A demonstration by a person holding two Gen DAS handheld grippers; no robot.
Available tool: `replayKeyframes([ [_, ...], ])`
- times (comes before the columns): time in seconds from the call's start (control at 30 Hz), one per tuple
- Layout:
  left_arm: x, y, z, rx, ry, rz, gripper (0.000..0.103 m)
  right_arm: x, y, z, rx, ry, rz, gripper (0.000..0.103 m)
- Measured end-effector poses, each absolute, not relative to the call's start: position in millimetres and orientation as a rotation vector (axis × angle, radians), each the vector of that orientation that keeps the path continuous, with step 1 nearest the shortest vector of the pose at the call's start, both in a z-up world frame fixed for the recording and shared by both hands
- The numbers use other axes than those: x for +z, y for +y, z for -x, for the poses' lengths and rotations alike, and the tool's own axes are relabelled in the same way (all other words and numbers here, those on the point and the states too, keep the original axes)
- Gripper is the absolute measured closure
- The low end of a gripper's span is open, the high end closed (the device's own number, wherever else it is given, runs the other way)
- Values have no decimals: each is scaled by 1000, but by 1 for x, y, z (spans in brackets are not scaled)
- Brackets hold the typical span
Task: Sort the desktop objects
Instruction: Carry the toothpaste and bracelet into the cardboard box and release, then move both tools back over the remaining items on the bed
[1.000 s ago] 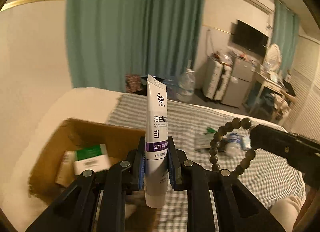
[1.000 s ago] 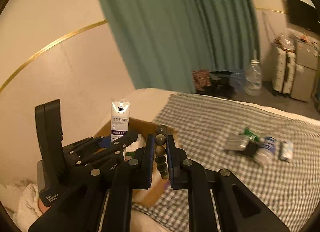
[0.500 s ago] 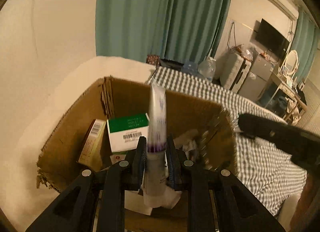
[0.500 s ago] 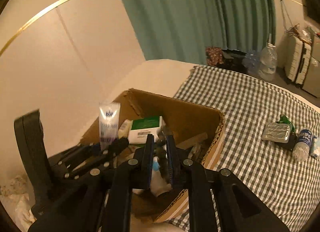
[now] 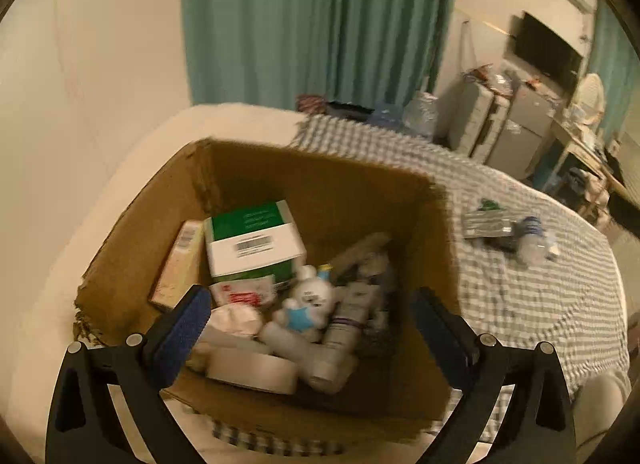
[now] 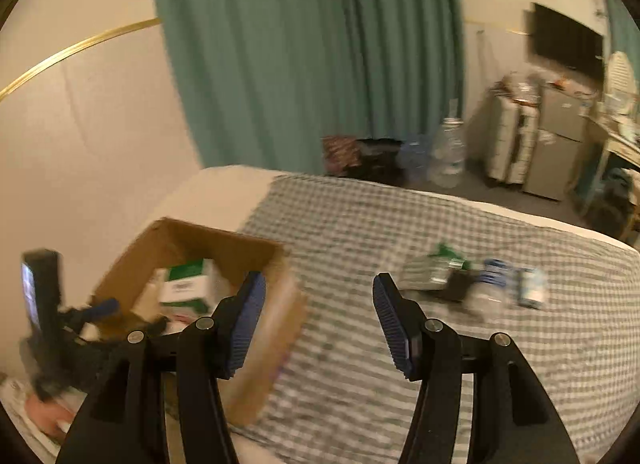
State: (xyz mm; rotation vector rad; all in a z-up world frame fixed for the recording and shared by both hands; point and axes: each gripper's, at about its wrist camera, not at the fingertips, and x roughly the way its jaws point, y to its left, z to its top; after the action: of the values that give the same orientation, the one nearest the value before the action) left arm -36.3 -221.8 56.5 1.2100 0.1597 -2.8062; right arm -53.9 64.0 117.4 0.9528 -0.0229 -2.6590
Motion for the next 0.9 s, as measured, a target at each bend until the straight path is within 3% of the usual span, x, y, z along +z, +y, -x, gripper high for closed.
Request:
replayKeyframes([
  [0.4,93,-86,19,-3038,-2,-1176,0,115,221,3,-2913,-101,-981,46],
  [0.5,97,-54,19,-3068,-50,-1157,0,115,242,-7,-2939,-139,-969,39],
  [0.9,59,22,58,-3049,34,-1237,0,74,293,5,-2904,-321,-1011,32],
])
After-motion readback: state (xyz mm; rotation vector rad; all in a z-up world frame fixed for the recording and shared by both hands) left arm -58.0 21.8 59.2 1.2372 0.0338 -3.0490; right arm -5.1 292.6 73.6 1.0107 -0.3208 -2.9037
